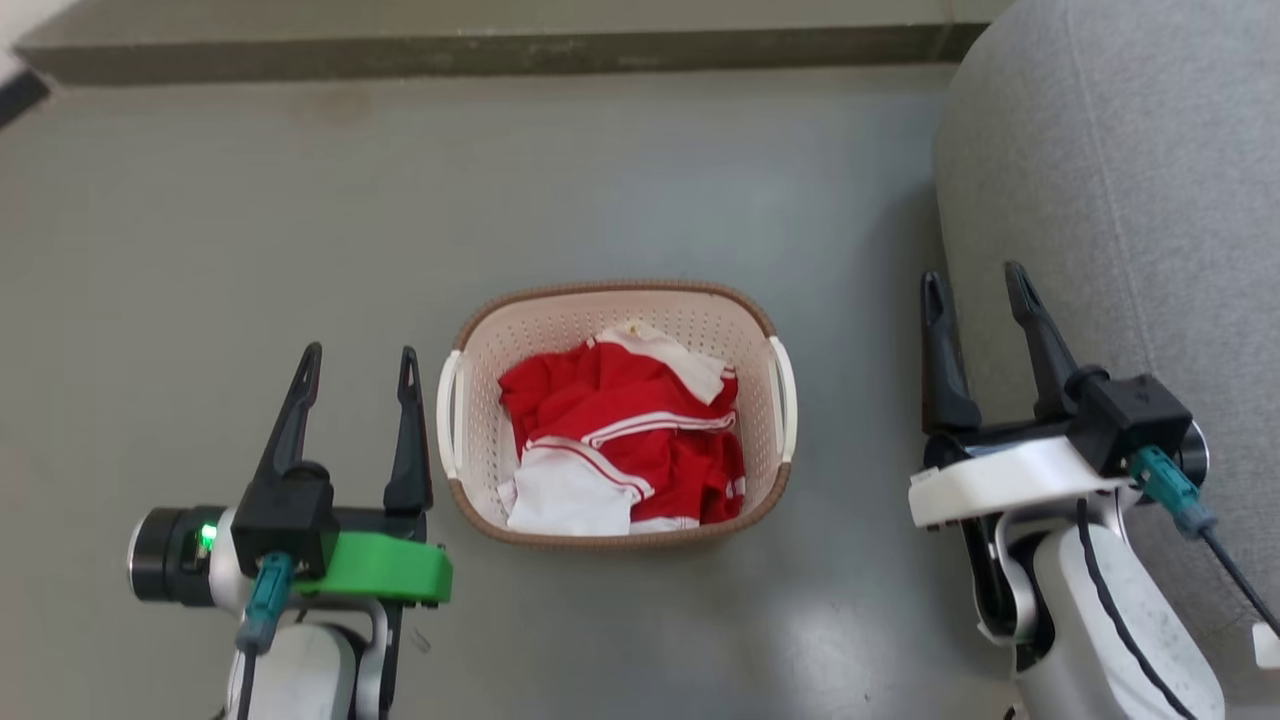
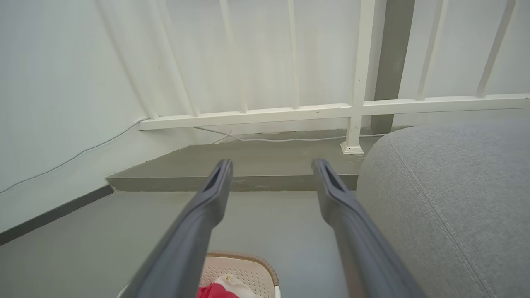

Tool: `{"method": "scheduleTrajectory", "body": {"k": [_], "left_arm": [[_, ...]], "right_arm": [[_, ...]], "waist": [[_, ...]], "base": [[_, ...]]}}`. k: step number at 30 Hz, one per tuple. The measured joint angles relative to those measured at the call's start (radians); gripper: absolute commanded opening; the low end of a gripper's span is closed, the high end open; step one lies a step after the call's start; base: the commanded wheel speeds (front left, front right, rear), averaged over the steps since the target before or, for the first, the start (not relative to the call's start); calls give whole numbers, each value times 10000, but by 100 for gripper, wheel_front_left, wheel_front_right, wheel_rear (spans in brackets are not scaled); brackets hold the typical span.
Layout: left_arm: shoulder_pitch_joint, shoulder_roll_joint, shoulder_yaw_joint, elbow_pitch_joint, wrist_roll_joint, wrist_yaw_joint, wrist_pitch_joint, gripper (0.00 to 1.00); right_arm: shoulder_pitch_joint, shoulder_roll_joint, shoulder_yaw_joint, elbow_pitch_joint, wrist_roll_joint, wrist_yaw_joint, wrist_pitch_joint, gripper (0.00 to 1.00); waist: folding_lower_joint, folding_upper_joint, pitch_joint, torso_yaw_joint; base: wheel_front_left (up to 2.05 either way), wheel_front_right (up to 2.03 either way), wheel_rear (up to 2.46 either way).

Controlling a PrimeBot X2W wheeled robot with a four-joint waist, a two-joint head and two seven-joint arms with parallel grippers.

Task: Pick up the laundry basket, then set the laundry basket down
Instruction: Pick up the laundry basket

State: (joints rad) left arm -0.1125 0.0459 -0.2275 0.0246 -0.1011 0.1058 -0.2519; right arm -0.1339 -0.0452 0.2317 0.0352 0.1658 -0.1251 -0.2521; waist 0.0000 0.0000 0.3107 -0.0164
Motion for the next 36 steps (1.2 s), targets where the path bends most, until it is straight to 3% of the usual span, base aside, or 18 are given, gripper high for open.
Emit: {"method": "scheduleTrajectory", "body": {"k": [15,36], "left_arm": [[-2118,-65,46,2199,8,-105,0,100],[-5193,-203,-190,5170,-12,-616,240,100]], "right_arm": [[-2307,-50,-203,1770,10,31,-25,100],[-4970,-163,173,4232,347,192,-25,100]], "waist": [[1,0,2097,67],[2,0,4943,305]], "base": [[0,0,0],[0,0,0]]}}
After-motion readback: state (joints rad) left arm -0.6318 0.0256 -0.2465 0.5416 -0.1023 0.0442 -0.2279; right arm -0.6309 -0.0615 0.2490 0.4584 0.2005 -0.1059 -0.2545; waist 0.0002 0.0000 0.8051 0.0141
